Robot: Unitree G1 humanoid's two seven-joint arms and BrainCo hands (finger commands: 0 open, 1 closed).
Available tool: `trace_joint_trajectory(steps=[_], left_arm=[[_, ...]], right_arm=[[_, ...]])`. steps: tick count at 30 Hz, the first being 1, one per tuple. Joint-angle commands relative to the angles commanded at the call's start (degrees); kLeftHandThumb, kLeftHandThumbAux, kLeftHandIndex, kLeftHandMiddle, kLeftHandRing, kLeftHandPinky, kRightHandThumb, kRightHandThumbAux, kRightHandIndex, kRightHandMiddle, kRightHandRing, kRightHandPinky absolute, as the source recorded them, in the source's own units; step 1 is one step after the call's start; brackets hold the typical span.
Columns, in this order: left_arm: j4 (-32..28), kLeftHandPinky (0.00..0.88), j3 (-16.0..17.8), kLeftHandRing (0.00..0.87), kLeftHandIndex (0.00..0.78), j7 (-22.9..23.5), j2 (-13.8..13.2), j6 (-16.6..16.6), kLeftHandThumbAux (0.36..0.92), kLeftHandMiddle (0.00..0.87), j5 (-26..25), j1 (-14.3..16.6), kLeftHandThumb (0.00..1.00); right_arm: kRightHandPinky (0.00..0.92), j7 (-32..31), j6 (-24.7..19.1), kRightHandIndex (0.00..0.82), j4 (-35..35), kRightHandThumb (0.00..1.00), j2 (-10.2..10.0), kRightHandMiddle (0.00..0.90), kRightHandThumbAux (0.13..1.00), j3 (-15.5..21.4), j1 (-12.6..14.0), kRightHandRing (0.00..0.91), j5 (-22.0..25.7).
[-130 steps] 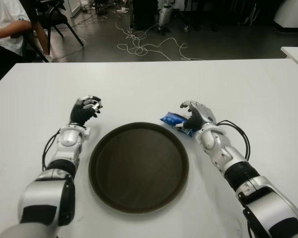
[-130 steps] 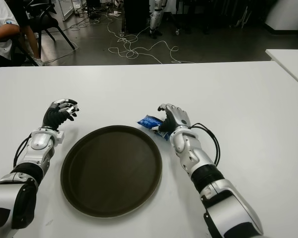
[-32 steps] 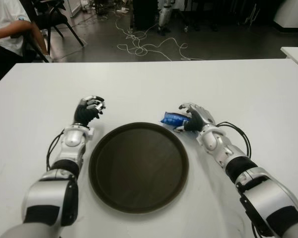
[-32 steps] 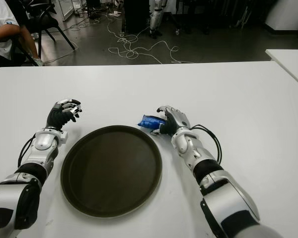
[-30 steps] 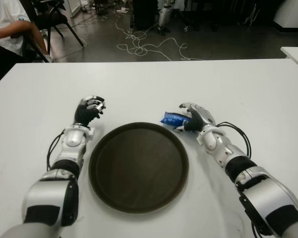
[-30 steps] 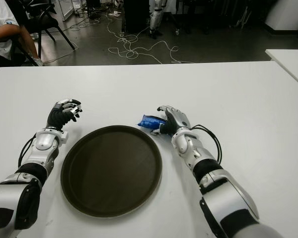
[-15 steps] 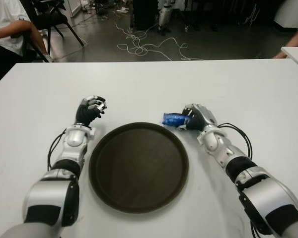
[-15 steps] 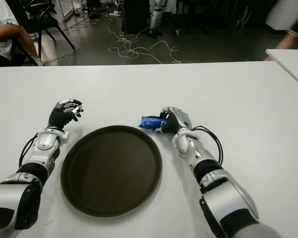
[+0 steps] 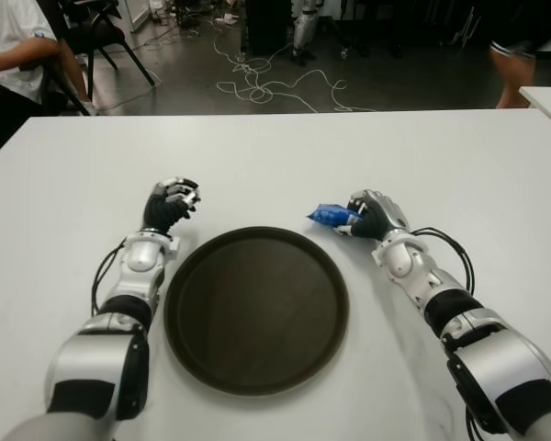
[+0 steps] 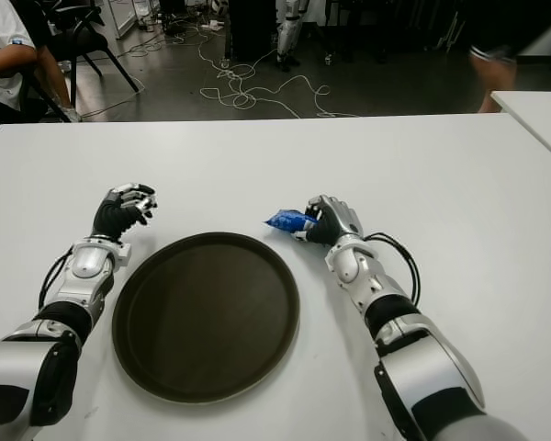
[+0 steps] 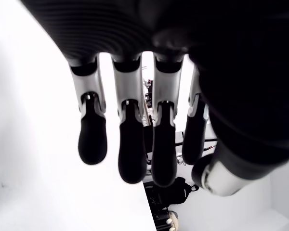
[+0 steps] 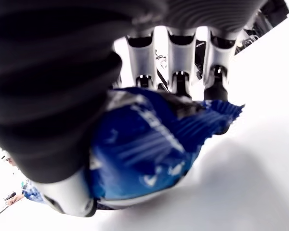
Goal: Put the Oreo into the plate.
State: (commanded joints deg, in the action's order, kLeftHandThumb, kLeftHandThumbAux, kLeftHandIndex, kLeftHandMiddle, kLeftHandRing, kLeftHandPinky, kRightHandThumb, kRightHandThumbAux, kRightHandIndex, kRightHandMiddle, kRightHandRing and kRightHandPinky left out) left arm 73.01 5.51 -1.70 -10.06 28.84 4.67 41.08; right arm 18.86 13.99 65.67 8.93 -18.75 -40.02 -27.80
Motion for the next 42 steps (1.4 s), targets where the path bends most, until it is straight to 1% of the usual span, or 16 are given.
trace_joint_trajectory(steps=[10, 21, 27, 31, 35, 37, 39, 42], left_arm=[[-0.02, 0.607, -0.24, 0.565, 0.426, -0.13, -0.22, 0.36, 0.714, 0.533, 0.10, -0.14, 0.694], [-0.12, 0.582, -0.24, 0.553, 0.427, -0.27, -0.28, 0.42, 0.714, 0.530, 0.13, -0.22, 0.693], [-0.17, 0.575, -0.04, 0.545, 0.426, -0.41, -0.14, 0.49, 0.714, 0.524, -0.06, -0.23, 0.694], [-0.25, 0.586, 0.17, 0.552, 0.427, -0.31, -0.05, 0.63, 0.714, 0.530, -0.31, -0.28, 0.694], [-0.20, 0.593, 0.23, 0.562, 0.427, -0.08, -0.13, 0.40, 0.714, 0.538, -0.41, -0.27, 0.695], [-0.13, 0.596, 0.07, 0.565, 0.427, 0.14, -0.32, 0.29, 0.714, 0.541, -0.26, -0.27, 0.694], [-0.12, 0.598, 0.01, 0.567, 0.427, 0.25, -0.42, 0.29, 0.714, 0.543, -0.20, -0.31, 0.694], [-0.16, 0.595, -0.35, 0.565, 0.427, 0.21, -0.61, 0.54, 0.714, 0.541, 0.19, -0.42, 0.694]], right_arm=[[0.779, 1.13, 0.17, 0.685, -0.58, 0.203, 0.28, 0.793, 0.860, -0.08, 0.10, 0.795, -0.53], [0.784, 2.25, 0.18, 0.683, -0.26, 0.192, 0.30, 0.794, 0.869, -0.01, 0.08, 0.799, -0.56], [0.771, 2.14, 0.64, 0.663, -0.12, 0.212, 0.12, 0.784, 0.879, 1.30, 0.04, 0.789, 0.83], [0.769, 2.40, 3.14, 0.659, -0.19, 0.233, 0.11, 0.785, 0.873, 2.87, 0.38, 0.789, 2.27], [0.771, 4.77, 7.31, 0.657, -0.77, 0.237, 0.49, 0.787, 0.867, 3.22, 1.11, 0.792, 2.27], [0.780, 8.15, 11.79, 0.667, -1.92, 0.207, 0.62, 0.789, 0.869, 3.11, 2.00, 0.797, 1.50], [0.784, 9.64, 13.75, 0.674, -2.09, 0.184, 0.61, 0.790, 0.873, 3.04, 2.28, 0.800, 1.09], [0.780, 15.31, 18.32, 0.677, -2.75, 0.160, 0.69, 0.791, 0.879, 2.09, 2.77, 0.801, -1.04]])
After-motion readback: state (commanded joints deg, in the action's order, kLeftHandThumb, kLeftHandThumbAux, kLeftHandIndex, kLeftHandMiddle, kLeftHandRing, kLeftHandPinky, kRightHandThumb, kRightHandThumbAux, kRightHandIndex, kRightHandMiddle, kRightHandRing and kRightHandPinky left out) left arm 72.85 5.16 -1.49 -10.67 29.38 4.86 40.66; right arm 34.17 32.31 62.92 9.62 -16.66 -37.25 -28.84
